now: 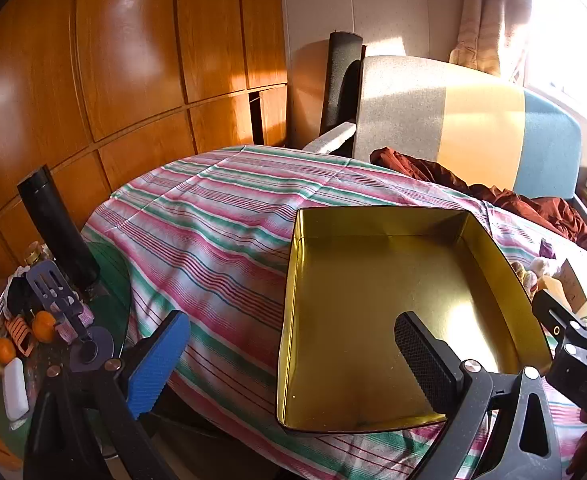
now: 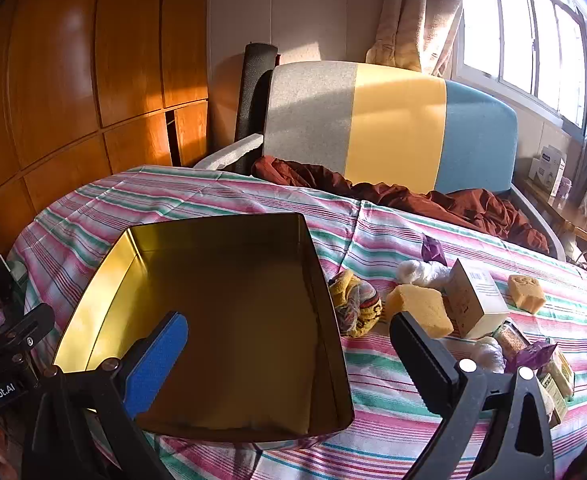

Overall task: Organize objects
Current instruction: 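Move both tools from the gold tray toward the scattered items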

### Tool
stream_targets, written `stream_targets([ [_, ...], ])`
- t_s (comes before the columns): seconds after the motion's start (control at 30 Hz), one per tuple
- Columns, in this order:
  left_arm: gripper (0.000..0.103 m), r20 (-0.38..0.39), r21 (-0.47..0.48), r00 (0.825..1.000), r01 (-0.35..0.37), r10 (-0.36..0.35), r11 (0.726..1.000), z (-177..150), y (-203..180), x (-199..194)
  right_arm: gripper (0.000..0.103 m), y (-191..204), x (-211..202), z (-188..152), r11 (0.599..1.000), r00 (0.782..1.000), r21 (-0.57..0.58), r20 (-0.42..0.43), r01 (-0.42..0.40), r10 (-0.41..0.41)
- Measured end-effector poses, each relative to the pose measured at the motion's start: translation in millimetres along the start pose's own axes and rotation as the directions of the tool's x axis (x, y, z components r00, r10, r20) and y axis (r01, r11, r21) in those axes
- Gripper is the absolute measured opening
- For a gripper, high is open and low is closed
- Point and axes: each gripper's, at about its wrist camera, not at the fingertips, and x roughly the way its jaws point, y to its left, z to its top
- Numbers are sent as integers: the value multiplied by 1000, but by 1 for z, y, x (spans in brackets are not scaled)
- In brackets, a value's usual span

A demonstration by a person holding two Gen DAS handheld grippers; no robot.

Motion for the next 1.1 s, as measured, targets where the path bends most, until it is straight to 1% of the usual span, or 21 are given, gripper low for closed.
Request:
stream_targets([
  [0.17, 103, -4, 21, 1000, 1, -1, 1000, 0, -6, 1, 103, -9, 2, 0, 1000, 1000, 12, -11, 10, -10],
  [0.5, 103, -30, 71, 999, 16, -14, 997, -4, -20, 6, 103, -39, 9, -2, 997, 998, 62, -34, 50, -48],
  [0.67, 103, -34, 97, 999, 19, -16, 995, -4, -26, 8, 103, -61, 9, 0, 992, 996, 86, -36, 88, -85],
  [0.93, 103, -41, 144, 999, 33, -27, 989, -7, -38, 7, 103, -113, 3, 9, 978, 986, 124, -39, 167, -163],
  [1.03, 103, -55, 179, 996, 75, -67, 981, -8, -44, 9, 103, -142, -2, 15, 969, 981, 155, -42, 191, -187],
  [1.07, 103, -65, 192, 993, 110, -99, 975, -8, -46, 9, 103, -154, -4, 17, 964, 979, 167, -44, 205, -201],
  [1.1, 103, -79, 200, 986, 160, -146, 967, -8, -48, 8, 103, -166, -5, 18, 959, 975, 177, -44, 224, -219],
])
